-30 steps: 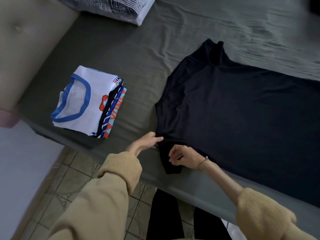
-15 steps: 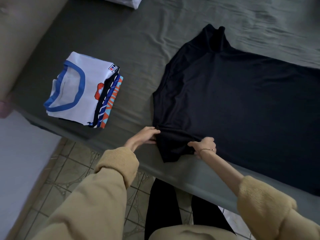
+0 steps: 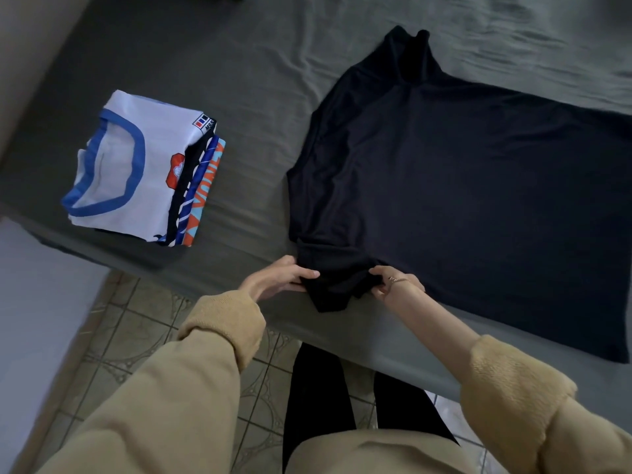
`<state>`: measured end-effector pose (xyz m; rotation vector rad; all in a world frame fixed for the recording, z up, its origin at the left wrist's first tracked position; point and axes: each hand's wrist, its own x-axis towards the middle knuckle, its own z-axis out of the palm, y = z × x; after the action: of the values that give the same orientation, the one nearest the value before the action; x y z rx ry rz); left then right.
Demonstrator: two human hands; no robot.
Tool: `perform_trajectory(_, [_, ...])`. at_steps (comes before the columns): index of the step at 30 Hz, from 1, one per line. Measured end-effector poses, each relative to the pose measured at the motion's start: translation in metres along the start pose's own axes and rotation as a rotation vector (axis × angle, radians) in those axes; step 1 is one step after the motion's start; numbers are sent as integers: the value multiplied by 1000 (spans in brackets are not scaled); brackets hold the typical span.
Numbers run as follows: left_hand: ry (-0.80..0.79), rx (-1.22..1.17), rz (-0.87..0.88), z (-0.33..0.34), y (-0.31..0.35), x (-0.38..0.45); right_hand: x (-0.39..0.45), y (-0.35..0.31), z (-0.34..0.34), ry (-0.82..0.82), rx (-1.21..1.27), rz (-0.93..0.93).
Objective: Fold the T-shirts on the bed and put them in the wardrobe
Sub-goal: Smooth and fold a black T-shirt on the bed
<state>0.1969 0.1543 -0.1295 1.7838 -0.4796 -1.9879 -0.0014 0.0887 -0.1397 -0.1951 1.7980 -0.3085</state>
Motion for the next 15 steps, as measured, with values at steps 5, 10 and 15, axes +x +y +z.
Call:
perform_trajectory(5, [-91,14,-16,0,-13,-3,0,9,-6,25,-20,19])
perform_trajectory(10, [-158,85,-122,-2,-11,-6,3,24,-13,-56,-40,-32])
perform_trajectory(15, [-119,23,-141,4,-4,-5,1,29,-15,-57,-162,-115])
